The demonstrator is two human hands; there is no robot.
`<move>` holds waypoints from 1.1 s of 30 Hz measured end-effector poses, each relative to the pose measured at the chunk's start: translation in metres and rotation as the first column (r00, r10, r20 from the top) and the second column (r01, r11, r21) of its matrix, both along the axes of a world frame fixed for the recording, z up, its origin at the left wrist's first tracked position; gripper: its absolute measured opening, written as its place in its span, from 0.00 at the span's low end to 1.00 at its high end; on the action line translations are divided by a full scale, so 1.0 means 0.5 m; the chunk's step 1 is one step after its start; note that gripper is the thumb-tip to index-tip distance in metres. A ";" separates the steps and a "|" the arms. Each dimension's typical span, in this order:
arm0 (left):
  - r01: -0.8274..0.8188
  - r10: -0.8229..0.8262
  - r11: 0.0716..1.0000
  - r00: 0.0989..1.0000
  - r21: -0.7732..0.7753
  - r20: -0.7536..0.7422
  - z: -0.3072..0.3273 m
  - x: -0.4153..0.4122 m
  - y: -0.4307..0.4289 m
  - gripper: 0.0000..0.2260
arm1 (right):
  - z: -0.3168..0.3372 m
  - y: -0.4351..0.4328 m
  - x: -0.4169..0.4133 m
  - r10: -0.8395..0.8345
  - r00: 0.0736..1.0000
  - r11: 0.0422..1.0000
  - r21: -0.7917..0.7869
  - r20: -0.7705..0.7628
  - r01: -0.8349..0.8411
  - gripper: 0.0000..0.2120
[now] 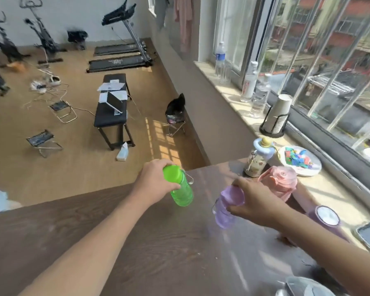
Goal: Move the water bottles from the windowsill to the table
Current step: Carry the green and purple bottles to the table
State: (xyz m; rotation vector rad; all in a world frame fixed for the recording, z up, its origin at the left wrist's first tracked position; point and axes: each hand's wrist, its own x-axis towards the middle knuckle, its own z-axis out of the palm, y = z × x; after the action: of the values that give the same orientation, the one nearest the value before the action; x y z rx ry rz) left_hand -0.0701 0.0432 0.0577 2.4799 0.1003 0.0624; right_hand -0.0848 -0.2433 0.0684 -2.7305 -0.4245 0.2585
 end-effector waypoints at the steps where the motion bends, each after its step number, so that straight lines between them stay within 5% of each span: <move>1: -0.033 0.033 0.999 0.999 0.010 -0.001 0.009 -0.019 0.050 0.28 | 0.004 0.048 0.010 0.016 1.000 1.000 0.000 0.007 -0.016 0.21; 9: -0.328 0.328 0.938 0.945 0.112 0.022 0.065 -0.246 0.498 0.26 | 0.047 0.532 0.019 0.211 0.977 0.972 0.112 -0.031 -0.207 0.13; 14: -0.493 0.497 0.857 0.868 0.148 0.011 0.084 -0.425 0.746 0.26 | 0.036 0.852 -0.042 0.353 0.933 0.933 0.098 -0.062 -0.347 0.21; 18: -0.574 0.578 0.807 0.816 0.138 0.009 0.086 -0.549 0.897 0.26 | 0.013 1.075 -0.107 0.450 0.889 0.891 0.099 -0.087 -0.442 0.18; 25: -0.599 0.604 0.794 0.796 0.105 -0.022 0.030 -0.645 1.011 0.27 | -0.038 1.336 -0.213 0.576 0.810 0.817 0.043 -0.110 -0.575 0.21; 33: -0.523 0.524 0.851 0.848 0.036 -0.080 -0.066 -0.651 0.995 0.25 | -0.105 1.435 -0.261 0.589 0.801 0.805 -0.011 -0.106 -0.594 0.20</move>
State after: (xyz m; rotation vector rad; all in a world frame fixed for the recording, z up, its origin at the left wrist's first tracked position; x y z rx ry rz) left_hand -0.3955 0.5409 0.0246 2.3956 0.8191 0.1871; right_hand -0.2154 0.4740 0.0157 -2.5287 -1.2589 0.5639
